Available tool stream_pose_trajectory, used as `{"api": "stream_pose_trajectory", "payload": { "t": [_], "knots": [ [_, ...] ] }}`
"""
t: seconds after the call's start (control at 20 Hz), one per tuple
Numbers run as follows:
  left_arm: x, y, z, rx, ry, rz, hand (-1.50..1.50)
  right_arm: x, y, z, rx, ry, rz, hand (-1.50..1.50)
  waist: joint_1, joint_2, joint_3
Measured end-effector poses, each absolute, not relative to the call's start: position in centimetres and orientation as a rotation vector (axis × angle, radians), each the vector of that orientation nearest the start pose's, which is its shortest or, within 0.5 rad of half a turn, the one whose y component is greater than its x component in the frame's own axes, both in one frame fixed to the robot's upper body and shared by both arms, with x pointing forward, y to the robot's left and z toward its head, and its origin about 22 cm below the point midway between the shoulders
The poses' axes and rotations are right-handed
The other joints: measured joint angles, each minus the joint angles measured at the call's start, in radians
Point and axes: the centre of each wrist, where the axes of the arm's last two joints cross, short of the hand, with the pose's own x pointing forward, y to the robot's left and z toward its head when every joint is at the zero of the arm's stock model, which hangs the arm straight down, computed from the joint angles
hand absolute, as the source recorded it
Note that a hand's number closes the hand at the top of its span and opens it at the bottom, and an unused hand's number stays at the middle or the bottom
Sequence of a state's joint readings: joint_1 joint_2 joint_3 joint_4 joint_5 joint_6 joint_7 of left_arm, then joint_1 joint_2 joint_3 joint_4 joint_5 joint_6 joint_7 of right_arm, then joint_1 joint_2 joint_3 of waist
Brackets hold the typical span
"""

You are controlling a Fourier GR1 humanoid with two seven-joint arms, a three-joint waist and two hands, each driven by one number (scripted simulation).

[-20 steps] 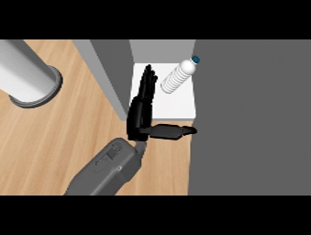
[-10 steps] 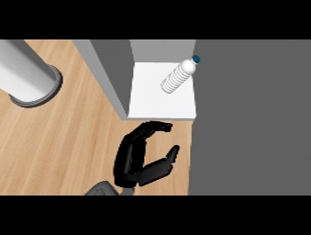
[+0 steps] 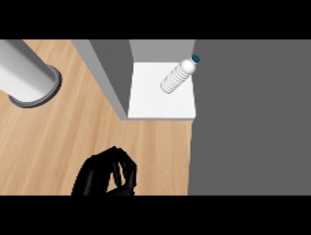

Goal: Pick up the bottled water, place it into the cabinet and close the cabinet

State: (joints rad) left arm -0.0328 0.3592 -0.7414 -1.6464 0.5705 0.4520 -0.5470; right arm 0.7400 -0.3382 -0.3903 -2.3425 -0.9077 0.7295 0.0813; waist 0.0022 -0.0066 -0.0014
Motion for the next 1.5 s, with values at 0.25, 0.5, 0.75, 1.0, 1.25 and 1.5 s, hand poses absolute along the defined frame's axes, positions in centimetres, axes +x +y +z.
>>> {"api": "stream_pose_trajectory", "payload": {
  "t": [0.25, 0.5, 0.75, 1.0, 1.25, 1.5],
  "knots": [
    [17.7, 18.8, 0.5, -0.319, -1.828, 0.004, 1.5, 6.1, -34.4, 12.9, 0.595, -1.711, 0.35, 1.5, -0.002, -0.002, -0.001],
    [17.0, 22.6, 2.0, -0.306, -1.851, 0.016, -1.5, 6.0, -33.4, 12.3, 0.68, -1.725, 0.358, 1.5, -0.004, -0.006, -0.003],
    [16.1, 25.2, 3.3, -0.294, -1.868, 0.038, -1.5, 6.3, -32.9, 12.2, 0.741, -1.722, 0.402, 1.5, -0.001, -0.009, -0.005],
    [15.6, 27.7, 4.6, -0.258, -1.886, 0.048, -1.5, 6.8, -31.8, 11.9, 0.825, -1.688, 0.429, 1.5, 0.005, -0.011, -0.008],
    [14.9, 29.7, 5.2, -0.239, -1.88, 0.049, -1.5, 7.8, -30.8, 11.8, 0.899, -1.658, 0.485, 1.5, 0.015, -0.017, -0.012],
    [14.3, 31.3, 5.7, -0.242, -1.871, 0.056, -1.5, 9.1, -29.7, 12.0, 0.964, -1.628, 0.56, 1.5, 0.026, -0.02, -0.016]
  ]
}}
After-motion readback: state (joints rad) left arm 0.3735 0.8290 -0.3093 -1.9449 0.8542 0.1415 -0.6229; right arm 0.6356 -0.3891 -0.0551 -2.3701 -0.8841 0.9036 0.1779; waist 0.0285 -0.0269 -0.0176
